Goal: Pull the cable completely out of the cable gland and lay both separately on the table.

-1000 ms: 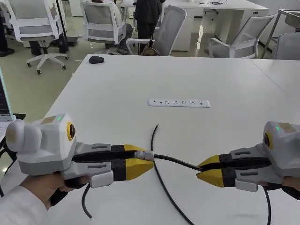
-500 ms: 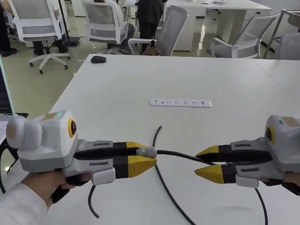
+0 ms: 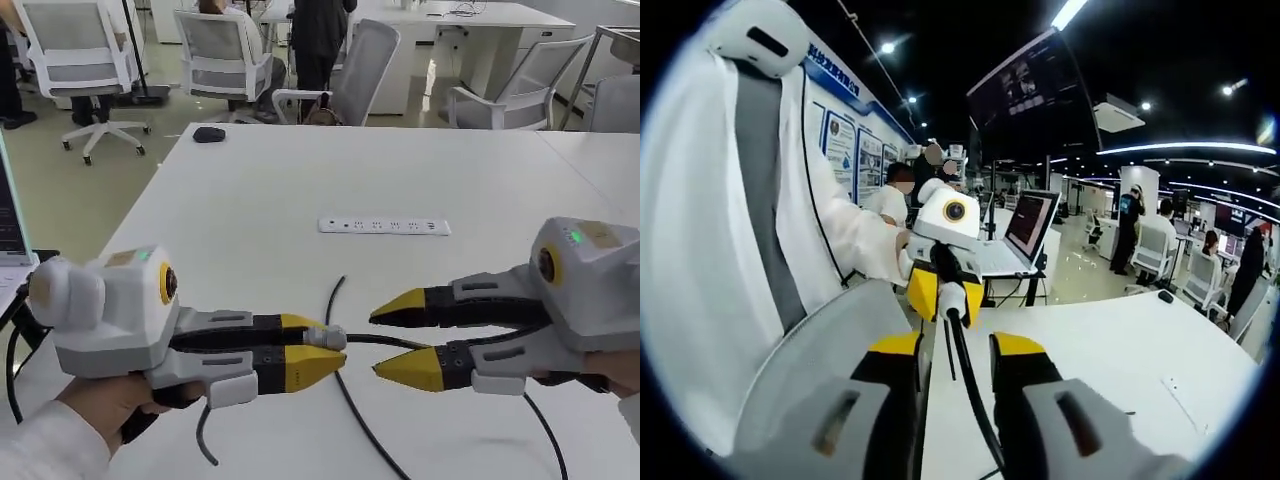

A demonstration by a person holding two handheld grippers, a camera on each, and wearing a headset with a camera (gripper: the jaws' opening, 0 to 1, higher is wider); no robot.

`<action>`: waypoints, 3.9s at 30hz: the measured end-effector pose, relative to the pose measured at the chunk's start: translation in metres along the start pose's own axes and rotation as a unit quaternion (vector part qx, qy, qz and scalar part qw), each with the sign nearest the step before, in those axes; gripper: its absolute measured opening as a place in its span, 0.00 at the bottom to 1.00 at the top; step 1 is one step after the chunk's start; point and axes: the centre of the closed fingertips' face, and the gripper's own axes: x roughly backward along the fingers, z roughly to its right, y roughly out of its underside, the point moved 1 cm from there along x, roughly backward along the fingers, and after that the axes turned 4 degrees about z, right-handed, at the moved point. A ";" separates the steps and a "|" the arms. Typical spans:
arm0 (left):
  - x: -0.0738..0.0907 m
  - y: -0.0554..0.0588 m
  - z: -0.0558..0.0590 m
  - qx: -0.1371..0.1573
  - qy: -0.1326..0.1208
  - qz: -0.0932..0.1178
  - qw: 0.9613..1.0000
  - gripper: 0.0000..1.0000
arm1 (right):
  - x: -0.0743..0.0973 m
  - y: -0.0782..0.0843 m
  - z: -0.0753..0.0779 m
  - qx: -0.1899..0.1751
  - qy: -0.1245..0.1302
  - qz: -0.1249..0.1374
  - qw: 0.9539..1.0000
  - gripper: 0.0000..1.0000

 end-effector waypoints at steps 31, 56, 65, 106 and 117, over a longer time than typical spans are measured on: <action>0.007 0.000 -0.001 0.001 -0.005 0.003 1.000 0.17 | -0.001 0.010 0.003 -0.002 -0.009 -0.006 1.000 0.05; 0.030 0.000 -0.006 0.004 -0.025 0.008 1.000 0.16 | 0.047 0.053 0.010 -0.052 0.054 -0.047 0.996 0.06; 0.029 -0.001 -0.006 0.012 -0.027 0.015 0.999 0.16 | 0.046 0.055 0.011 -0.055 0.057 -0.047 0.996 0.06; 0.008 -0.002 0.008 0.005 0.003 0.009 1.000 0.17 | -0.008 0.012 0.001 0.020 -0.011 -0.034 0.999 0.12; 0.007 -0.004 0.007 -0.001 0.004 0.005 1.000 0.17 | -0.008 0.013 -0.001 0.026 -0.016 -0.033 0.999 0.07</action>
